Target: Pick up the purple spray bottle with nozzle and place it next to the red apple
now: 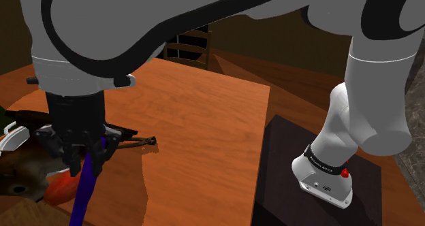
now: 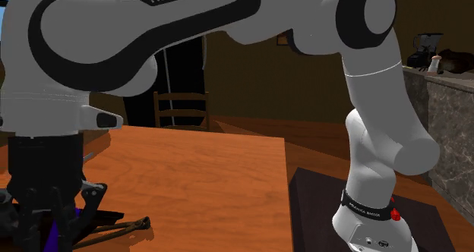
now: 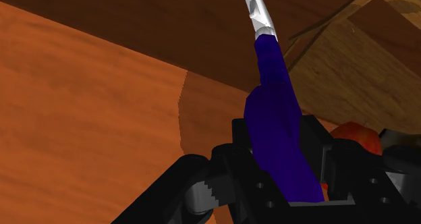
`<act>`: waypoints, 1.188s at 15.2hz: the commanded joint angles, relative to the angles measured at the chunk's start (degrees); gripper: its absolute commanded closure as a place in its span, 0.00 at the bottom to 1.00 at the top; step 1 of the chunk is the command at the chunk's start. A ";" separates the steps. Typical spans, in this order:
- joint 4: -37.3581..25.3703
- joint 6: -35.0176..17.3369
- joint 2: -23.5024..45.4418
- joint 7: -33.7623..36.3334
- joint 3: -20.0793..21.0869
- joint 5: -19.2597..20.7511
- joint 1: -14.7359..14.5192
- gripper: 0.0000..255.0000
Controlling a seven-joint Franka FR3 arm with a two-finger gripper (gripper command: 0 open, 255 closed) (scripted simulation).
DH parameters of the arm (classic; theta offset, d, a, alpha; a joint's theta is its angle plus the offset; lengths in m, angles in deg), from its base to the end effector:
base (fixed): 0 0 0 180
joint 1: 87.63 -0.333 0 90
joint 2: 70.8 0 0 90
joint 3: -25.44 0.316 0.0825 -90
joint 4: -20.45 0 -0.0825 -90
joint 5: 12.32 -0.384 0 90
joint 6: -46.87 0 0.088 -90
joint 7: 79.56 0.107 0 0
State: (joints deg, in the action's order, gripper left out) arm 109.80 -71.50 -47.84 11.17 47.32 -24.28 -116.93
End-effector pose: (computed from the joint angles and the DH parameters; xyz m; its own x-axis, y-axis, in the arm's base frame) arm 0.4465 0.5161 0.4446 0.6585 -0.6738 -0.3352 -0.7363 -0.6689 -0.1020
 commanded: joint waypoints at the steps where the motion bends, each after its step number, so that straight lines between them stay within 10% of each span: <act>1: 1.15 -1.39 0.28 -0.45 -0.03 -0.09 0.06 1.00; 18: 7.44 -12.04 5.12 -3.07 -0.43 0.01 -0.39 1.00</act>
State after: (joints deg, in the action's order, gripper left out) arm 116.69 -82.76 -42.96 8.35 46.90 -24.23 -117.35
